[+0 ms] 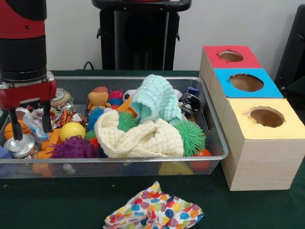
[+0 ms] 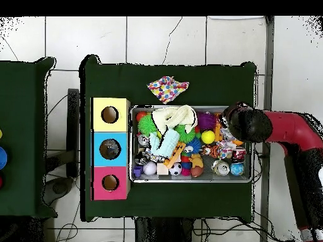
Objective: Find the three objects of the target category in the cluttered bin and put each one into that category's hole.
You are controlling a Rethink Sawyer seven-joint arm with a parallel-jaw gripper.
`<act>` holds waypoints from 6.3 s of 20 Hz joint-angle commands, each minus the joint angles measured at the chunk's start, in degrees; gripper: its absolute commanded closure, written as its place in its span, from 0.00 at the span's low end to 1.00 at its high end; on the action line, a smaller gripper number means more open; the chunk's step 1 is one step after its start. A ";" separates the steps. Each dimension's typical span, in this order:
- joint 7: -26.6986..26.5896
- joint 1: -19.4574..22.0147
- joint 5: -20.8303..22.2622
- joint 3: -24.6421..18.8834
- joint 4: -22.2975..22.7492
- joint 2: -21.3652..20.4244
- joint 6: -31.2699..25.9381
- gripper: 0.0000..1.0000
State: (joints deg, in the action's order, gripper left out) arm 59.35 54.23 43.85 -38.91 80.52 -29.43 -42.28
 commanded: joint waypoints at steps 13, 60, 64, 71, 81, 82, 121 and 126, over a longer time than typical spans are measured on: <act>-9.99 3.52 2.77 3.66 5.08 1.98 -2.81 0.00; -6.74 3.57 3.00 0.71 9.54 -5.48 -0.15 0.00; -6.69 4.22 2.33 0.53 10.85 -7.48 -0.07 0.00; -3.71 2.88 1.41 0.70 13.10 -8.97 0.54 0.00; -2.31 2.13 2.44 1.29 12.14 -4.41 3.68 0.00; -2.29 2.15 2.36 1.31 12.24 -4.34 3.76 0.00; -1.48 0.99 0.88 2.66 13.14 -9.30 2.66 0.00; -2.00 0.92 0.63 2.78 12.44 -9.21 2.00 0.00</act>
State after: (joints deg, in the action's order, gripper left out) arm 59.35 55.56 45.07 -37.40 90.36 -37.45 -37.77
